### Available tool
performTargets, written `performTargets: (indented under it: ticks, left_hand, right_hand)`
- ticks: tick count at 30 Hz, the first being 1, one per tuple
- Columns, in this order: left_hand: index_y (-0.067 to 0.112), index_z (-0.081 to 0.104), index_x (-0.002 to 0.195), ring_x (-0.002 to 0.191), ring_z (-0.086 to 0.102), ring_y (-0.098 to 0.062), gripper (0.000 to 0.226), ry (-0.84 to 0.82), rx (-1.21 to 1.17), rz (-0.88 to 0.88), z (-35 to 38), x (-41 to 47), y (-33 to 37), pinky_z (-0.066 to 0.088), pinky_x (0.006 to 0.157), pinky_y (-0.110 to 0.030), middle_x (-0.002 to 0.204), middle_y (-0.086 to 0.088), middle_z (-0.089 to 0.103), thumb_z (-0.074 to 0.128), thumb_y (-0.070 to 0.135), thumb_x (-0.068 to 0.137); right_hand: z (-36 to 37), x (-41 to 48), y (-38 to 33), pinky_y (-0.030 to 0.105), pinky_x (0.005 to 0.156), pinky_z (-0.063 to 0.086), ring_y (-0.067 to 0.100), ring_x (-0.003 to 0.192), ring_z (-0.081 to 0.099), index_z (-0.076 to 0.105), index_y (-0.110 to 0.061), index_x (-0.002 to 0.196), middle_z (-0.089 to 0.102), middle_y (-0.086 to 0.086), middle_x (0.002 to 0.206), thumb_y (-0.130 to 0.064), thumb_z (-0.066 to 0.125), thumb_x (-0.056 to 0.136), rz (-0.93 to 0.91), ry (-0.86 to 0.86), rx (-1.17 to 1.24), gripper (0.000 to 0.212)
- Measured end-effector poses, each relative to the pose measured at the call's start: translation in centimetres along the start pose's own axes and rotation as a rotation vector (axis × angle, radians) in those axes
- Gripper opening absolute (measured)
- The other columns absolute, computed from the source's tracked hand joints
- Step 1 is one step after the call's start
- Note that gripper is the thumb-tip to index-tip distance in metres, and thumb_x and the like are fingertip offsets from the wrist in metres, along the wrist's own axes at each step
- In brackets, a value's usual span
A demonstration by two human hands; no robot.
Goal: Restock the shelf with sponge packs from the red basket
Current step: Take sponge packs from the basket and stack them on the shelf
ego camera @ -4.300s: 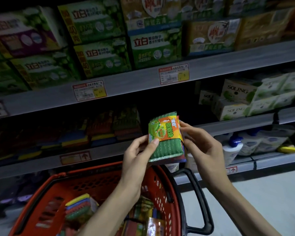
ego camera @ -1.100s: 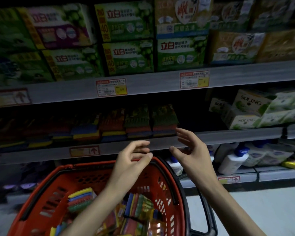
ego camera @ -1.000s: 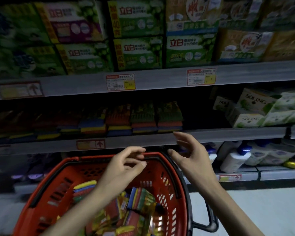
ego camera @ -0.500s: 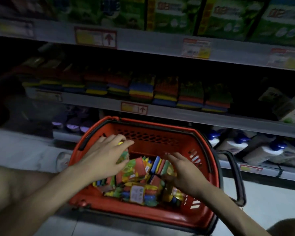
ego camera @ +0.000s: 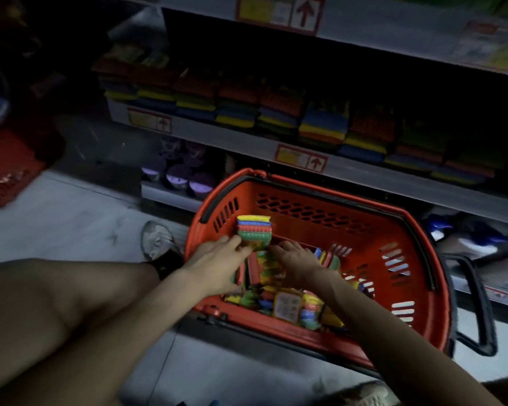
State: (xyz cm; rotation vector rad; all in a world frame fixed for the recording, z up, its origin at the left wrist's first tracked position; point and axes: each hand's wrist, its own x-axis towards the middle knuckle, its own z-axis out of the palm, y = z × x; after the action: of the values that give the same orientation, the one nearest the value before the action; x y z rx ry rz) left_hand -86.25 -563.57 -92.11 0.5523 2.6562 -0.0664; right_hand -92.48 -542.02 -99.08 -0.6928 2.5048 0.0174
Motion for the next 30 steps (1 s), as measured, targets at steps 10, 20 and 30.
performTargets:
  ticks: [10,20,30]
  left_hand:
    - [0.011,0.022,0.159,0.134,0.045,-0.035,0.103,-0.197,0.103,-0.169,1.3,3.2,1.2,0.039,0.105,-0.046,0.151,-0.015,0.041,0.068,0.064,0.084]
    - [0.018,0.022,0.156,0.136,0.047,-0.034,0.117,-0.105,-0.197,-0.203,-2.3,1.7,2.4,0.049,0.103,-0.048,0.156,-0.011,0.028,0.082,0.067,0.068]
    - [0.037,0.036,0.144,0.116,0.053,-0.015,0.089,0.246,-0.575,-0.164,-10.3,-0.4,3.9,0.049,0.095,-0.037,0.130,0.011,0.041,0.084,0.054,0.071]
  right_hand:
    - [-2.0,-5.9,2.8,0.044,0.099,0.049,0.028,0.118,0.050,0.036,-0.030,0.149,0.047,0.003,0.125,-0.074,0.073,0.070,-0.006,0.232,0.174,0.098]
    - [-5.4,-15.1,6.5,0.029,0.089,0.055,0.009,0.108,0.057,0.050,-0.033,0.138,0.044,-0.011,0.122,-0.061,0.071,0.063,0.048,0.376,0.577,0.083]
    - [-7.7,-17.9,9.2,0.021,0.072,0.060,0.012,0.106,0.064,0.064,-0.034,0.116,0.059,-0.007,0.119,-0.042,0.079,0.085,0.215,0.647,1.063,0.035]
